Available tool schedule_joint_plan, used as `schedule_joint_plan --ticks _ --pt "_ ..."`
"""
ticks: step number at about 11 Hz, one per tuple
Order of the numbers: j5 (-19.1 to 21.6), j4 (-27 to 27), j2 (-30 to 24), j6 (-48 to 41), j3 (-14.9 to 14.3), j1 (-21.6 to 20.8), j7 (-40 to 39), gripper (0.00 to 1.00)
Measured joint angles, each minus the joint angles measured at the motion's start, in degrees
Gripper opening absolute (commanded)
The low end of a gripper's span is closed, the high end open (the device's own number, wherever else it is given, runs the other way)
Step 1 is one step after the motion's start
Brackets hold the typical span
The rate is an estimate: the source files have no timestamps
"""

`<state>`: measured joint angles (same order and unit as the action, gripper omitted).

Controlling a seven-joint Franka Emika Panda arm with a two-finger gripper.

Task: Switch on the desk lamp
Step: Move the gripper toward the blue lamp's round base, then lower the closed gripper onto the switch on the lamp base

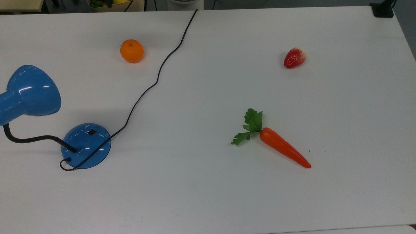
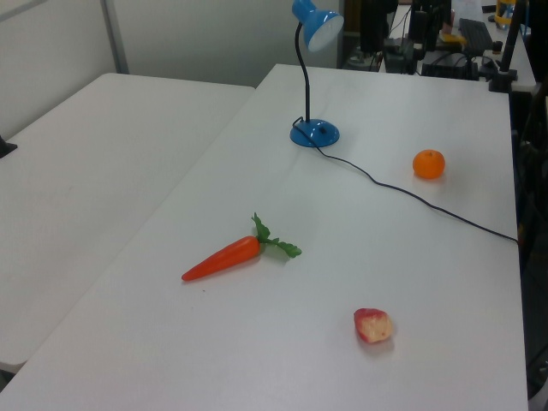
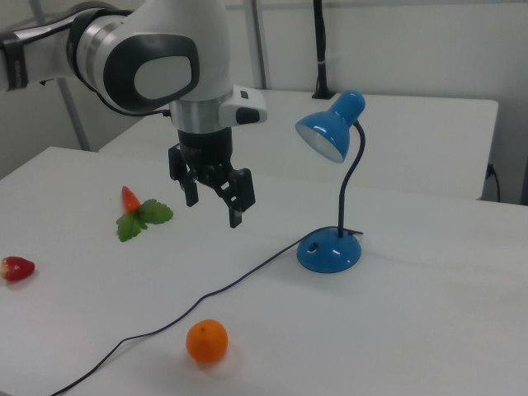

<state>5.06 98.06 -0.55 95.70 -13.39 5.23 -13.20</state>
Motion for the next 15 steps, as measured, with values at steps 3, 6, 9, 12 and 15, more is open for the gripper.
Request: schedule_joint_plan --ticks 3,6,9,12,15 --pt "0.0 0.0 0.0 0.0 0.0 0.0 0.0 0.3" --pt "0.0 0.0 0.0 0.0 0.0 0.1 0.0 0.11" --pt "0.0 0.0 0.0 0.0 0.0 0.8 0.2 0.09" --pt "0.0 1.7 0.7 5.7 0.0 0.6 4.3 0.08" --pt "0.5 3.2 1.8 12.5 0.0 0.5 9.9 0.06"
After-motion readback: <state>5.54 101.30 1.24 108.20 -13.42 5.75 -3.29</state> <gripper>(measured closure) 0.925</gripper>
